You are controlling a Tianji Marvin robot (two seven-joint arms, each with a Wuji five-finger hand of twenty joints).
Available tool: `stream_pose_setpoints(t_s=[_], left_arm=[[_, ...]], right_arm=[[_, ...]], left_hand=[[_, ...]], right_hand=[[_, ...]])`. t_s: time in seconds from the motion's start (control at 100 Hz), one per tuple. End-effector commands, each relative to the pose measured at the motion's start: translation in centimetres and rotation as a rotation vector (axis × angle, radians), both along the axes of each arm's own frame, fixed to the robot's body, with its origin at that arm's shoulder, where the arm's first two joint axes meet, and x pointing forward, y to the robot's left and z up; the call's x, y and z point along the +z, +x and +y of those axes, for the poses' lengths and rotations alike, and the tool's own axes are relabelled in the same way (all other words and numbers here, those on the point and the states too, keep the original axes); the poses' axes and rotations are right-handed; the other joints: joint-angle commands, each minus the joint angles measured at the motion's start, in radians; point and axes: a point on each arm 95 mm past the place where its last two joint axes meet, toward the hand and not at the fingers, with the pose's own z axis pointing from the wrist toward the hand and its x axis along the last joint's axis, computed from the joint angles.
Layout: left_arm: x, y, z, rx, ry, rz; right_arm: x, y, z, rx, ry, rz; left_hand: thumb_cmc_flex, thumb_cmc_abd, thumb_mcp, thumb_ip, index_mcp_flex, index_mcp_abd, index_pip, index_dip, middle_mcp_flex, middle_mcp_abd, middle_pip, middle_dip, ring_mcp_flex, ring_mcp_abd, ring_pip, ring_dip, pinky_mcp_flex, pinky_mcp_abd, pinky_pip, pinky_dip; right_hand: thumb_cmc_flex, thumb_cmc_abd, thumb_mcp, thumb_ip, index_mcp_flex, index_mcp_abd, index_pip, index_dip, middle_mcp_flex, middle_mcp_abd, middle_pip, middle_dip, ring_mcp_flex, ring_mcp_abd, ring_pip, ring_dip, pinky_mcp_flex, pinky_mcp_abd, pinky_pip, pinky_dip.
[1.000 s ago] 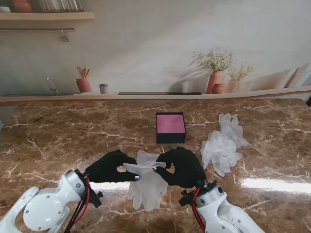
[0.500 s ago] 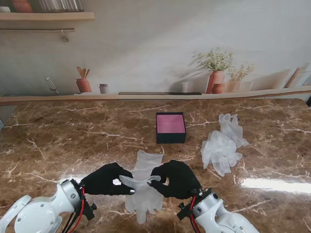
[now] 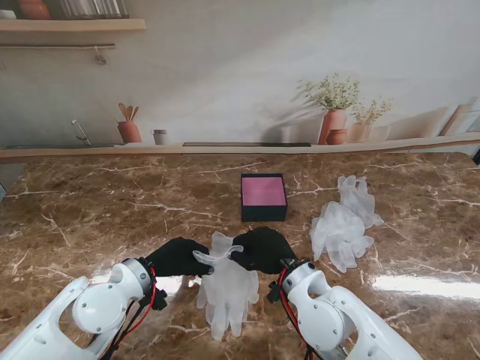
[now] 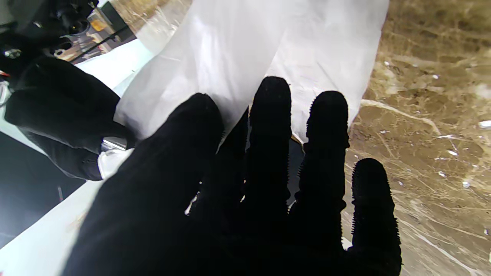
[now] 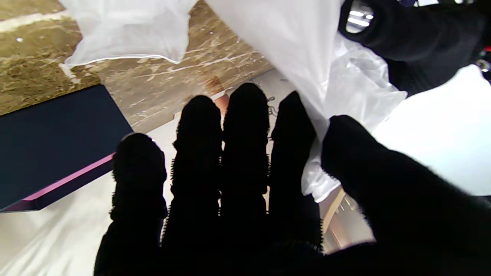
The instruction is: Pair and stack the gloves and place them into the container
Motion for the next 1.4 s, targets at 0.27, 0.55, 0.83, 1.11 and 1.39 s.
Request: stream_pose_setpoints(t_s=[0.27, 0.55, 0.83, 1.11, 1.39], left_arm=[[-2.1, 2.2, -0.4, 0.05, 0.157, 0.009], [-2.4, 2.5, -0.2, 0.112, 0.13, 0.061], [-2.4, 2.9, -0.2, 0.151, 0.209, 0.08], [-2.8, 3.6, -0.3, 0.165, 0.3, 0.091], [-2.7, 3.6, 0.0, 0.191, 0.346, 0.065]], right_arm=[[-3.7, 3.4, 0.2, -0.056, -0.039, 0.092], [-4.9, 5.0, 0.4, -0.105, -0.037, 0.08], [-6.0, 6.3, 0.6, -0.136, -0.091, 0.081], [-7.3, 7.0, 0.7, -0.182, -0.19, 0.049], [-7.7, 6.9, 0.4, -0.23, -0.3, -0.025]], left_hand=[[-0.007, 0.03, 0.026, 0.028, -0.01, -0.031, -0.011, 0.016, 0.009, -0.002, 0.127, 0.098, 0.005, 0.011, 0.102, 0.065, -0.005, -0.007, 0.075, 0.029], [-0.014, 0.03, 0.057, 0.024, -0.044, -0.001, -0.06, 0.016, 0.008, 0.003, 0.177, 0.192, 0.003, 0.028, 0.151, 0.121, -0.012, -0.01, 0.082, 0.027], [-0.029, 0.025, 0.073, 0.025, -0.077, 0.023, -0.2, 0.017, 0.016, -0.003, 0.181, 0.217, 0.023, 0.031, 0.161, 0.143, 0.004, -0.009, 0.103, 0.028], [-0.043, 0.027, 0.083, 0.025, -0.076, 0.04, -0.222, 0.015, 0.017, -0.011, 0.172, 0.207, 0.027, 0.025, 0.147, 0.135, 0.014, -0.014, 0.114, 0.027], [-0.196, 0.049, 0.08, 0.054, -0.097, 0.08, -0.387, 0.051, -0.08, 0.011, 0.102, 0.119, -0.066, 0.036, 0.05, 0.076, -0.02, -0.015, 0.089, -0.007]], right_hand=[[-0.024, 0.002, 0.019, 0.033, 0.026, -0.025, 0.006, -0.009, 0.016, 0.002, 0.011, 0.024, 0.031, -0.009, 0.032, 0.023, 0.002, -0.006, 0.053, 0.013], [-0.029, 0.005, 0.02, 0.028, 0.024, -0.031, 0.006, -0.009, 0.012, -0.001, 0.013, 0.022, 0.026, -0.012, 0.033, 0.021, -0.001, -0.008, 0.054, 0.012], [-0.029, -0.003, 0.016, 0.028, 0.022, -0.029, 0.004, -0.01, 0.009, -0.003, 0.016, 0.021, 0.023, -0.015, 0.035, 0.02, -0.003, -0.013, 0.052, 0.01], [-0.039, -0.045, 0.018, 0.028, 0.013, -0.032, 0.003, -0.104, 0.022, -0.008, 0.022, 0.0, 0.037, -0.021, 0.035, 0.008, 0.014, -0.02, 0.052, -0.003], [-0.056, -0.139, -0.052, 0.015, -0.013, -0.02, -0.001, -0.27, 0.022, -0.008, -0.008, -0.031, 0.036, -0.017, 0.005, -0.014, 0.021, -0.02, 0.041, -0.029]])
